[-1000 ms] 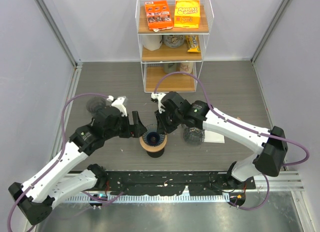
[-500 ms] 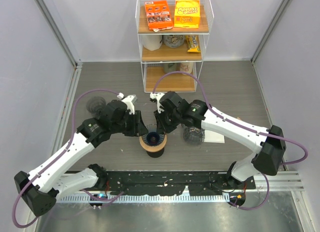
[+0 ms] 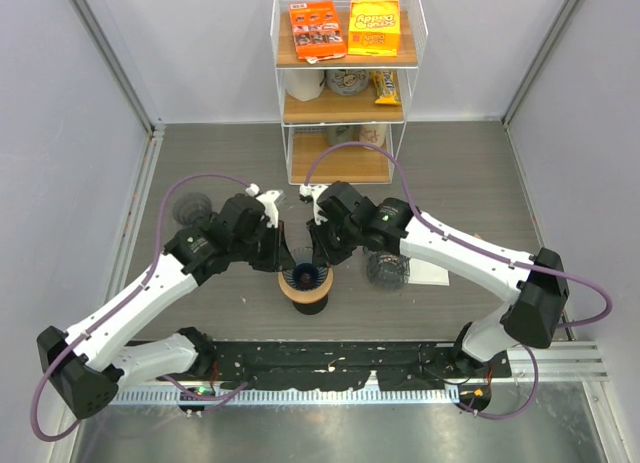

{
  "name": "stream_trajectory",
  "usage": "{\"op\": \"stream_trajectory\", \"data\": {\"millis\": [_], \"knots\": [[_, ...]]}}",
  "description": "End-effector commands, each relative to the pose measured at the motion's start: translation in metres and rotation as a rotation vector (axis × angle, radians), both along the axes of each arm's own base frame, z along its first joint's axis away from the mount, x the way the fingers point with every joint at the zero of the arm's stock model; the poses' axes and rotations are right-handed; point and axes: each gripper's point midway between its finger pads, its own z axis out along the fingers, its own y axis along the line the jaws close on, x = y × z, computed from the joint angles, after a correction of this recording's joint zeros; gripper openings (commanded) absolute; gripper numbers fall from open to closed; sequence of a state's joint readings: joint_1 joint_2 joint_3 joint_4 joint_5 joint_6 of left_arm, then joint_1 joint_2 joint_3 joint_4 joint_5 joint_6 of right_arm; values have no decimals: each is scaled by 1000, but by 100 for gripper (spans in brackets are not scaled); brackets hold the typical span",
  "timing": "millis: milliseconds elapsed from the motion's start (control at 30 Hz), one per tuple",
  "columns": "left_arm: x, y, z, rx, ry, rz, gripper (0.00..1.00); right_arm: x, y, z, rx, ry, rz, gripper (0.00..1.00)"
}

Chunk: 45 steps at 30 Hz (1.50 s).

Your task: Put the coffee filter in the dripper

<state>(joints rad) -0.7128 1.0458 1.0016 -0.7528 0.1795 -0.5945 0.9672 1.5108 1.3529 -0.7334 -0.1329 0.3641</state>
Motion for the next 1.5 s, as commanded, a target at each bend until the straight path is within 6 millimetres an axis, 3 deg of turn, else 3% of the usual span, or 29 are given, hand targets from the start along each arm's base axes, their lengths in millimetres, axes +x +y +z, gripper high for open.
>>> {"op": "stream_trajectory", "data": {"millis": [0, 500, 700, 833, 967, 1133, 1467], "knots": [[-5, 8, -14, 93, 26, -16, 0, -10, -26, -45, -181, 63, -2, 5], [-16, 32, -74, 288, 99, 17, 0, -20, -47, -93, -270, 111, -38, 6], [-19, 33, -79, 294, 95, 12, 0, -26, -54, -108, -278, 131, -57, 6], [-16, 46, -84, 358, 71, 42, 0, -25, -62, -112, -298, 115, -80, 6], [-15, 37, -76, 328, 62, 8, 0, -22, -56, -105, -271, 100, -76, 5], [-11, 4, -53, 159, 15, -49, 0, -12, -37, -80, -194, 71, -72, 7], [-6, -7, -29, 110, -29, -62, 4, -4, -10, -38, -57, 30, -44, 9]]}}
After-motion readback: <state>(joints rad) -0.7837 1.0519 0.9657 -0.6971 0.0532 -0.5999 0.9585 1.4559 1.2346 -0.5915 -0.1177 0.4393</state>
